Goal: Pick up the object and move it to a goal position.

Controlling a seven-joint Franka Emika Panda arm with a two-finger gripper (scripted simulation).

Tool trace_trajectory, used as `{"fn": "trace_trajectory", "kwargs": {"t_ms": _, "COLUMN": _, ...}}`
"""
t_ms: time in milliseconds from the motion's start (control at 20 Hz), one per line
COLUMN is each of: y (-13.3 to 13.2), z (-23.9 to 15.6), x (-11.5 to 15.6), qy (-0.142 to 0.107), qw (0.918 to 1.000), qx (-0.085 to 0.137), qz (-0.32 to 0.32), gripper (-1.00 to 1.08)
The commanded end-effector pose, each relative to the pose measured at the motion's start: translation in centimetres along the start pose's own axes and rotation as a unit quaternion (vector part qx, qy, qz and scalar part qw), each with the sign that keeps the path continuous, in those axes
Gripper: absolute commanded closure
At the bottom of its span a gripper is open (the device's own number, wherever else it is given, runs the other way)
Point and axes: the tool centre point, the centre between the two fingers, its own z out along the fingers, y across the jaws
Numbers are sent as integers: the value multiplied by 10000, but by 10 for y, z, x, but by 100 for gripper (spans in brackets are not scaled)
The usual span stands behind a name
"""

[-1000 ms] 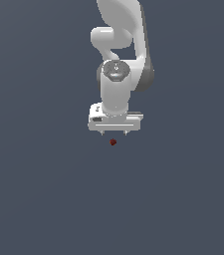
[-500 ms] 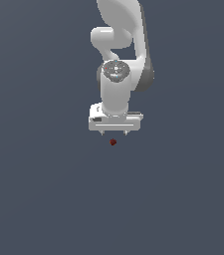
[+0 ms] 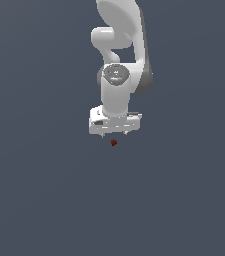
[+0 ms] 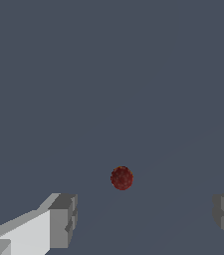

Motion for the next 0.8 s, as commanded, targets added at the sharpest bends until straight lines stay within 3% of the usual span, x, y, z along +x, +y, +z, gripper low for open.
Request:
{"fn": "trace_trajectory", "kwargs": {"t_ms": 0, "y": 1, "z": 5, "x": -1, "qy": 8, "qw": 9997, "qx": -9, "qz": -242, "gripper": -92}}
{"fn": "trace_trajectory", "kwargs": {"t_ms": 350, "y": 2, "z": 21, "x": -7, "qy": 39, "qw": 9934, "qx": -39, "qz": -1144, "gripper": -92}}
{"fn": "trace_trajectory", "kwargs": {"t_ms": 750, "y": 2, "z": 41, "x": -15, "qy": 80, "qw": 9743, "qx": -66, "qz": -2248, "gripper": -92}}
